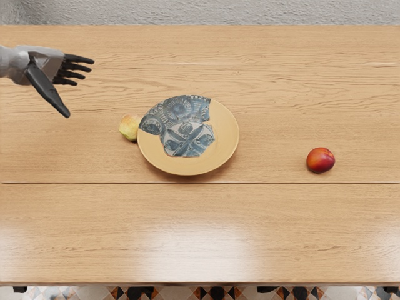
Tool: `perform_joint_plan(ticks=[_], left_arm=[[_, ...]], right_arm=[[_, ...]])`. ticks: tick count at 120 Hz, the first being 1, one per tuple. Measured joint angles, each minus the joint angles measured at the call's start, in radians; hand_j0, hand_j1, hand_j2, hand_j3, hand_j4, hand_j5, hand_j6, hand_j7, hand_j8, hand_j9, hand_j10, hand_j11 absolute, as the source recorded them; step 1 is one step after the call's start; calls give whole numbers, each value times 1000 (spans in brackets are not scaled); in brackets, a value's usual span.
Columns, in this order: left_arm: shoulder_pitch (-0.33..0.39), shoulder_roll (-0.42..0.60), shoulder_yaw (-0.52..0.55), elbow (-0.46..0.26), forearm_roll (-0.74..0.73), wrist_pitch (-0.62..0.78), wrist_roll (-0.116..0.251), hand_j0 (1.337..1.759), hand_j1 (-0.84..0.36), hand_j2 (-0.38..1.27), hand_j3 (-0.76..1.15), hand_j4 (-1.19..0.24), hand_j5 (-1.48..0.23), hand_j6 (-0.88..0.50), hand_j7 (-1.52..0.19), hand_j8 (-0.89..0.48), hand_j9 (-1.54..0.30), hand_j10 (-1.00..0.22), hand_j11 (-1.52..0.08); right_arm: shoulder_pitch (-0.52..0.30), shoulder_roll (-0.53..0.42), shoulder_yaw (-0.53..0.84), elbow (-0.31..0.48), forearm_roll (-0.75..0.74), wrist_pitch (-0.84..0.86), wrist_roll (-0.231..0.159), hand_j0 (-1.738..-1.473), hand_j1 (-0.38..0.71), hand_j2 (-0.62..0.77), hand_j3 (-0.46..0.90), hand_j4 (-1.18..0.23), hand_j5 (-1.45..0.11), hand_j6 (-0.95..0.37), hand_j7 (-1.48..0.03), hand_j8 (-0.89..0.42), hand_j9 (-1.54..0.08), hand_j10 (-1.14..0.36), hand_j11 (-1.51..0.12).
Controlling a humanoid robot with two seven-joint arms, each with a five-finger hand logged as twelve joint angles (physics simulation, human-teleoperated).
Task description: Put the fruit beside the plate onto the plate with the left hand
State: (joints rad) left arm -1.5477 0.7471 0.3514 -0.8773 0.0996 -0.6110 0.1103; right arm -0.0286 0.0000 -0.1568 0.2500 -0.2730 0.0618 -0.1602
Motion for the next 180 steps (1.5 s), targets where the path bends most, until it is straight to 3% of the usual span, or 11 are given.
perform_joint_plan(ticks=[16, 23, 32, 57, 69, 80, 108, 180], left_arm=[[3, 1, -11, 2, 3, 0, 11, 1658, 349, 0, 0, -2, 0, -2, 0, -4, 9, -2, 15], [46, -13, -21, 2, 6, 13, 11, 1658, 349, 0, 0, -1, 0, -1, 0, -3, 7, -1, 11], [102, -62, -40, 2, 48, 97, 10, 1658, 349, 0, 0, -2, 0, -2, 0, -3, 5, -2, 8], [145, -139, -73, 1, 160, 345, 3, 1658, 349, 0, 0, -2, 0, -2, 0, -2, 2, -1, 3], [181, -195, -75, 0, 203, 447, -23, 1658, 349, 0, 0, -2, 0, -2, 0, -2, 1, -2, 2], [187, -206, -76, -1, 230, 509, -69, 1658, 349, 1, 0, -2, 0, -2, 0, -2, 0, -1, 1], [218, -258, -66, -39, 246, 549, -121, 1658, 335, 3, 0, -14, -16, -14, -16, -14, -16, -13, -16], [262, -304, -63, -46, 281, 653, -129, 1658, 156, 34, 0, -163, -210, -163, -210, -163, -210, -162, -210]], right_arm=[[-4, 0, 0, -1, 0, 0, -1, -1658, -325, -4, 0, -20, -26, -20, -26, -20, -26, -20, -26], [-6, 0, 0, -2, 0, -1, -1, -1658, -324, -4, 0, -20, -26, -20, -26, -20, -26, -20, -26], [-8, 0, 0, -3, 0, -1, -1, -1658, -325, -4, 0, -20, -26, -20, -26, -20, -26, -20, -26], [-9, 0, 0, -3, 0, -2, 0, -1658, -325, -4, 0, -20, -26, -20, -26, -20, -26, -20, -26], [-9, 0, 0, -3, 0, -2, -1, -1658, -325, -4, 0, -20, -26, -20, -26, -20, -26, -20, -26], [-9, 0, 0, -3, 0, -2, 0, -1658, -324, -4, 0, -20, -26, -20, -26, -20, -26, -20, -26], [-9, 0, 0, -3, 0, -2, -1, -1658, -325, -4, 0, -20, -26, -20, -26, -20, -26, -20, -26], [-9, 0, 0, -3, 0, -2, -1, -1658, -324, -4, 0, -20, -26, -20, -26, -20, -26, -20, -26]])
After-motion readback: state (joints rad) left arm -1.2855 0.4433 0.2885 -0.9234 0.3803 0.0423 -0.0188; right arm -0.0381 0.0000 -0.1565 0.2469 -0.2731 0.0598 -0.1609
